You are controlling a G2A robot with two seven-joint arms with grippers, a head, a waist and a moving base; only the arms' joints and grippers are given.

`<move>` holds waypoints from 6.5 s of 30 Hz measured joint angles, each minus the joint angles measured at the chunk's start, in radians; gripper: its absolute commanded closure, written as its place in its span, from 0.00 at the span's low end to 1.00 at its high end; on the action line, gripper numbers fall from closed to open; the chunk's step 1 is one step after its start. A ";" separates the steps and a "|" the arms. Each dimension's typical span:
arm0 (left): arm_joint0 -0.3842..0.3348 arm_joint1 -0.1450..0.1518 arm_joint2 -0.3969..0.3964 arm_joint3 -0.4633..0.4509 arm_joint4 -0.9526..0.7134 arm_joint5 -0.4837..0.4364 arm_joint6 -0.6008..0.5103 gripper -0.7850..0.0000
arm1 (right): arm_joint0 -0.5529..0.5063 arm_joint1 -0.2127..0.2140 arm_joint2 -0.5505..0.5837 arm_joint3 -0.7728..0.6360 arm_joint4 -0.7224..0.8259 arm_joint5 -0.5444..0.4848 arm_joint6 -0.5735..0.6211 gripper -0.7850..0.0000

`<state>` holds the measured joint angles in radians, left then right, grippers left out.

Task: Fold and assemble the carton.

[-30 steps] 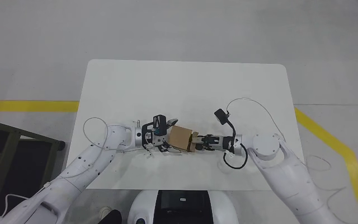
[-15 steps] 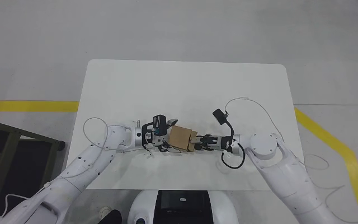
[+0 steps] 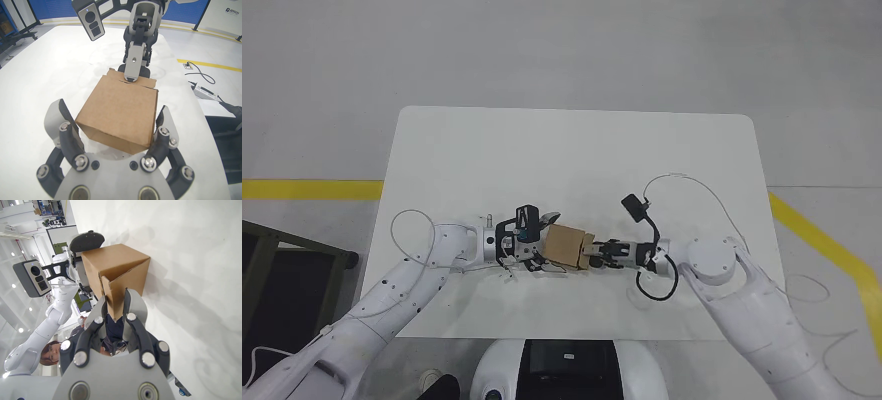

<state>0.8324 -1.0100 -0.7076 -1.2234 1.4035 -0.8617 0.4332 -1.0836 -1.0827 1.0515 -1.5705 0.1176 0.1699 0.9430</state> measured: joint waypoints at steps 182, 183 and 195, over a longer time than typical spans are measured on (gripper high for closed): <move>0.124 0.101 -0.486 -0.153 -0.086 0.252 -0.158 0.00 | 0.000 0.033 0.002 -0.363 -0.299 0.025 0.045 0.00; 0.124 0.101 -0.486 -0.153 -0.086 0.252 -0.158 0.00 | 0.005 0.032 -0.006 -0.368 -0.311 0.039 0.046 0.00; 0.124 0.101 -0.486 -0.153 -0.086 0.252 -0.158 0.00 | 0.084 0.001 -0.191 -0.428 -0.545 0.261 0.011 0.00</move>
<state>0.9567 -0.9091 -1.1934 -1.3767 1.3173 -0.6095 0.2749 -0.9994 -1.0813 0.8601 -1.9986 -0.4270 0.4307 0.9542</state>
